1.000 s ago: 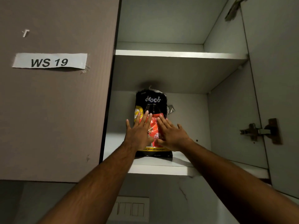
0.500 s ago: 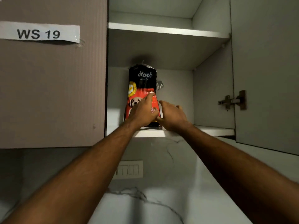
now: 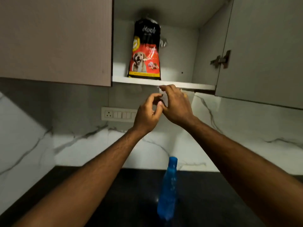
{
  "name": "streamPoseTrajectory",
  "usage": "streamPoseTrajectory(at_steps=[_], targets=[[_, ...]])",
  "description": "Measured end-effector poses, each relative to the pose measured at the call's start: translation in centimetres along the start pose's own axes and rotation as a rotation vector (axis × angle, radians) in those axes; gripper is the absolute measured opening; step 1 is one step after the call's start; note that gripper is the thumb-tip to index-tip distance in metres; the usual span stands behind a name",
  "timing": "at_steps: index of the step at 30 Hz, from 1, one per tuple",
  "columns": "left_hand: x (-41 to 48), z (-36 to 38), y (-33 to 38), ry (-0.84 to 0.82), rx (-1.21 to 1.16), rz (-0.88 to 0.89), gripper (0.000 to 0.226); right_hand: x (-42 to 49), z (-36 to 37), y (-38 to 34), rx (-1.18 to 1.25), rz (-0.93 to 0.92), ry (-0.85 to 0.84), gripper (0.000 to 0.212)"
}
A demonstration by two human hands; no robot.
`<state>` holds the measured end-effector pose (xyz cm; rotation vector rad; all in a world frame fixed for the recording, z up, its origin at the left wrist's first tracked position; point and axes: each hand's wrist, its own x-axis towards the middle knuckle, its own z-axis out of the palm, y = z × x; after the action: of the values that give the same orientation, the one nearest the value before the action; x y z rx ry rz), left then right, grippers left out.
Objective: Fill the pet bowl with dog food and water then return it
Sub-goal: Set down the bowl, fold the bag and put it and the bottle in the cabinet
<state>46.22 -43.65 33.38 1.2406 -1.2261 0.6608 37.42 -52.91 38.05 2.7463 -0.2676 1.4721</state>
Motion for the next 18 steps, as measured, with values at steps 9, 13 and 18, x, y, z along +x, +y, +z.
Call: streamPoseTrajectory(at_steps=[9,13,18], targets=[[-11.6,1.3,4.0,-0.180,0.041,-0.193,0.036,-12.7,-1.1,-0.4,0.077,0.082,-0.166,0.051],[-15.2,2.1,4.1,-0.180,0.028,-0.191,0.022,-17.0,-0.4,0.6,0.135,0.162,-0.194,0.050],[-21.2,3.7,1.3,-0.202,0.026,-0.313,0.014,-23.3,3.0,3.1,0.274,0.359,-0.261,0.048]])
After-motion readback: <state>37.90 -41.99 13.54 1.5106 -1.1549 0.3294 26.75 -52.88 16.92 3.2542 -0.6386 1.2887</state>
